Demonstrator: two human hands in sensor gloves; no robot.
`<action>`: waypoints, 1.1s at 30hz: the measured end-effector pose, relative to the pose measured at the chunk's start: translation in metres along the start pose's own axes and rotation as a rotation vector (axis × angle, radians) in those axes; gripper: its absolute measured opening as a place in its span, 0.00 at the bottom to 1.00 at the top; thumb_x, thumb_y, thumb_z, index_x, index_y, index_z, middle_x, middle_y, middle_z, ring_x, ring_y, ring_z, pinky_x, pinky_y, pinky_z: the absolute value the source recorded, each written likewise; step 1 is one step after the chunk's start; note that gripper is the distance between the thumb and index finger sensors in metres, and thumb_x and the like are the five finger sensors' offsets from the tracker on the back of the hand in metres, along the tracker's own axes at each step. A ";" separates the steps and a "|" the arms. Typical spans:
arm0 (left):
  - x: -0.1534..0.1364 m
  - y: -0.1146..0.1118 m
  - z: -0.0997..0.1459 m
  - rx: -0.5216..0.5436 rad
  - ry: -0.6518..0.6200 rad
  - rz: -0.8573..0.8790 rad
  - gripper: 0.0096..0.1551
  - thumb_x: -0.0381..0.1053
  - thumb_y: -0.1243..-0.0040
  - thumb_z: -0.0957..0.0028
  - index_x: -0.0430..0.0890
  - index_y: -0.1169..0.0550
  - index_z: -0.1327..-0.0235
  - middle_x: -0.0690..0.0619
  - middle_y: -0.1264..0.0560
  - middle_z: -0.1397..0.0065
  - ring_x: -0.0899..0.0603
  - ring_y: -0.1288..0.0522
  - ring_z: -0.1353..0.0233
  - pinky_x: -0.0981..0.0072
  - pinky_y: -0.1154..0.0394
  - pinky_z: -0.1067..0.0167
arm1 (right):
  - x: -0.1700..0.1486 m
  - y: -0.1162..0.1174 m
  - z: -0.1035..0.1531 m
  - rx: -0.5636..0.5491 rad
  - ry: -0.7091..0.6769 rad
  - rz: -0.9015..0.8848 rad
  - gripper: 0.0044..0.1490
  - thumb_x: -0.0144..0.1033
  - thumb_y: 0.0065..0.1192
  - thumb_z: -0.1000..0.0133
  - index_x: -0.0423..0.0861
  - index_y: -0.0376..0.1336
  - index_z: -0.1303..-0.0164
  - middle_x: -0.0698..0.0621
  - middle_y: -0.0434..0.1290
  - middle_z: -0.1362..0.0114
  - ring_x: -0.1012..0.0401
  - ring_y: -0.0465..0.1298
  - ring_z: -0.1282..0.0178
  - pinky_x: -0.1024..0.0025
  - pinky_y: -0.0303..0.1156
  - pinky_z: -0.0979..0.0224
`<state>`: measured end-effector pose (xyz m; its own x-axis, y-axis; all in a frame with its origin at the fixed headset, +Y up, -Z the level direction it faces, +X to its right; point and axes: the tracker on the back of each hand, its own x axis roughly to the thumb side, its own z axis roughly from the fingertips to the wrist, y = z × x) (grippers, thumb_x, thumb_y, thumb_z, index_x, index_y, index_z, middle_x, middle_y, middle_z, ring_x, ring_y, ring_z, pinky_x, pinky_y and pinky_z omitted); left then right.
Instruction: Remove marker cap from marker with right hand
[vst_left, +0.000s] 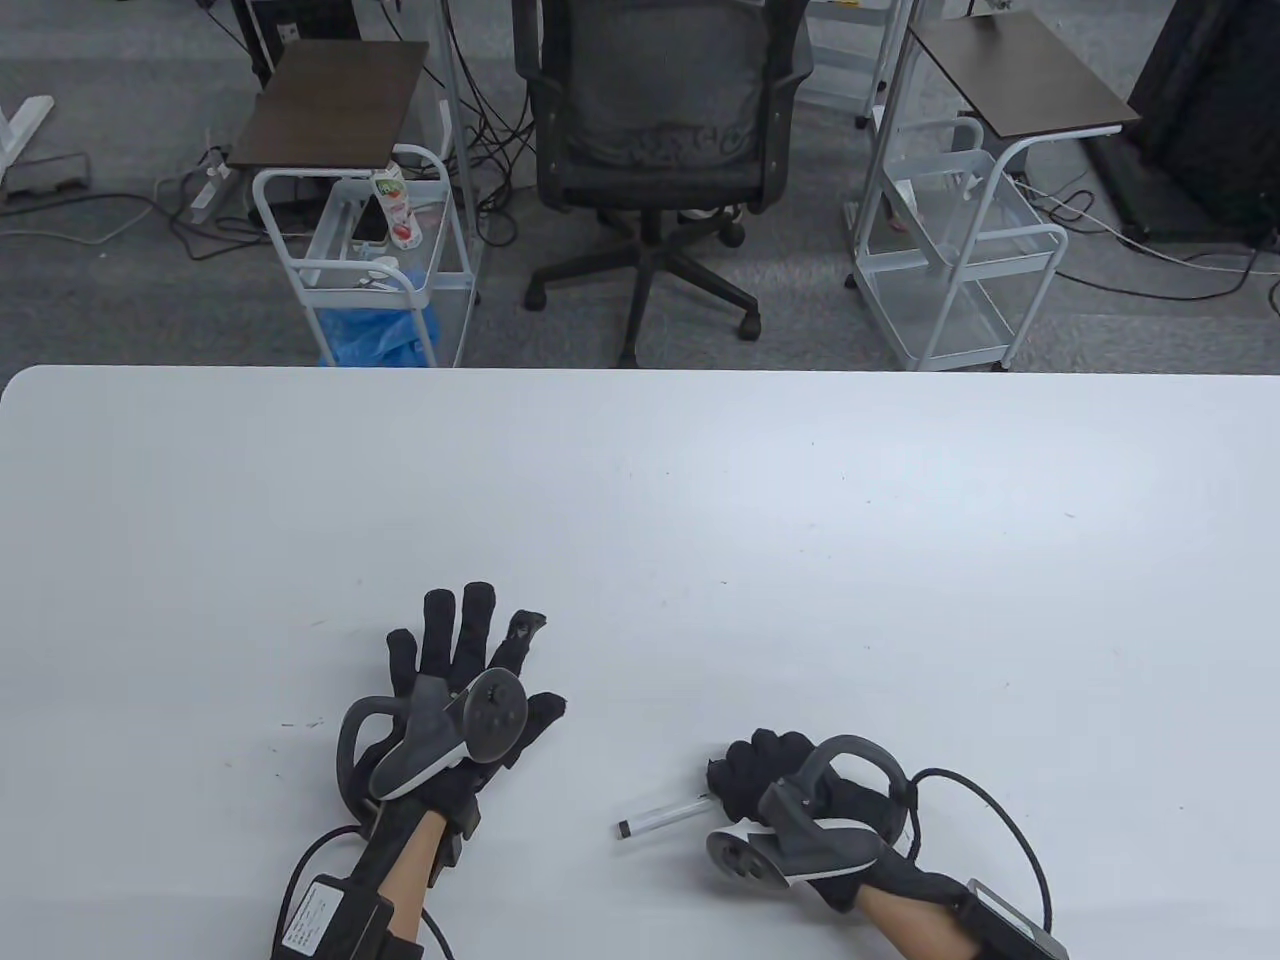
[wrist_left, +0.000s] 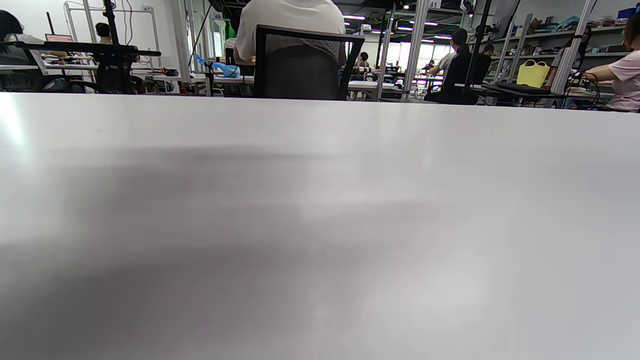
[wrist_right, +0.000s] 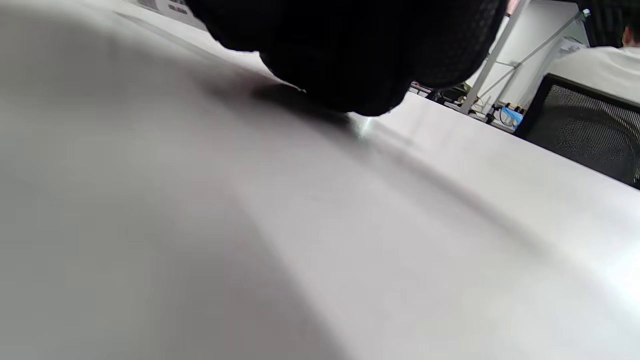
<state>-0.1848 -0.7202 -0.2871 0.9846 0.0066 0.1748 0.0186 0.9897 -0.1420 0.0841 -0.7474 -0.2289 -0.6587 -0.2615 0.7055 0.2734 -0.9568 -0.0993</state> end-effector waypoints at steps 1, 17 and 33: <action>0.000 0.000 0.000 0.000 0.000 0.004 0.54 0.79 0.69 0.53 0.63 0.57 0.12 0.47 0.69 0.08 0.33 0.70 0.12 0.29 0.64 0.17 | -0.002 -0.002 0.000 -0.005 0.007 -0.010 0.30 0.38 0.48 0.39 0.43 0.57 0.27 0.40 0.69 0.27 0.50 0.71 0.34 0.52 0.69 0.28; 0.001 0.001 0.001 -0.007 -0.012 0.016 0.53 0.79 0.70 0.53 0.63 0.58 0.11 0.47 0.69 0.08 0.33 0.71 0.12 0.29 0.64 0.17 | -0.071 -0.075 0.008 -0.263 0.265 -0.263 0.30 0.39 0.50 0.39 0.45 0.58 0.27 0.46 0.73 0.31 0.53 0.74 0.39 0.57 0.72 0.32; 0.002 0.007 0.001 -0.004 -0.002 0.102 0.54 0.79 0.69 0.53 0.61 0.57 0.11 0.46 0.65 0.06 0.33 0.66 0.10 0.29 0.63 0.18 | -0.117 -0.019 0.008 -0.205 0.496 -0.570 0.28 0.40 0.57 0.39 0.44 0.65 0.29 0.46 0.76 0.36 0.54 0.76 0.43 0.58 0.73 0.35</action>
<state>-0.1829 -0.7127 -0.2869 0.9810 0.1078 0.1610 -0.0812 0.9833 -0.1631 0.1615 -0.6974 -0.3040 -0.9081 0.2972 0.2950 -0.3045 -0.9523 0.0221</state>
